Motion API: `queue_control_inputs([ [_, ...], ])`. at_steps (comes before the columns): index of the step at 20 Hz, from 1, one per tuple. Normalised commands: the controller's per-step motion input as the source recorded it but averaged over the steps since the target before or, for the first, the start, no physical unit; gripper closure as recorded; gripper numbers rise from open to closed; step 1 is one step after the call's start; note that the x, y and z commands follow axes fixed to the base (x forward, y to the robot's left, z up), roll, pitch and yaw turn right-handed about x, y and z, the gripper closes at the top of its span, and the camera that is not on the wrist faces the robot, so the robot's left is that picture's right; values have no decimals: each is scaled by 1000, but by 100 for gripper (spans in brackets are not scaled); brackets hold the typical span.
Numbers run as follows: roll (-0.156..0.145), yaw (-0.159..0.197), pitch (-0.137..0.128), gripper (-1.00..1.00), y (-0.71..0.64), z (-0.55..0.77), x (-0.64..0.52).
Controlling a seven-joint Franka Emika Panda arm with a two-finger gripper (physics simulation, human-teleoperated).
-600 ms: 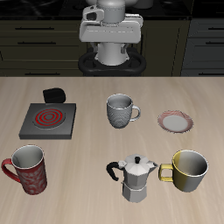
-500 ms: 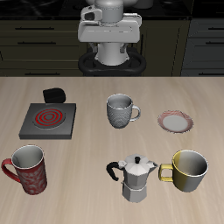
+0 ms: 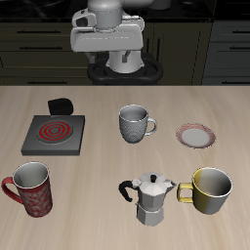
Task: Place the red mug on the plate
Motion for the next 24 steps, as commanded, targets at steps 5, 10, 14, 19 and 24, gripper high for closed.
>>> queue_control_inputs([
  [5, -26, 2, 45, -100, -294, 36, 418],
  [10, 9, 53, 16, -100, -172, 53, 417],
  [14, 6, -1, 17, -100, -209, -1, 382],
  [19, -48, -39, 4, -100, -388, 97, 394],
  [24, -35, -5, -16, -100, -302, 137, 306],
])
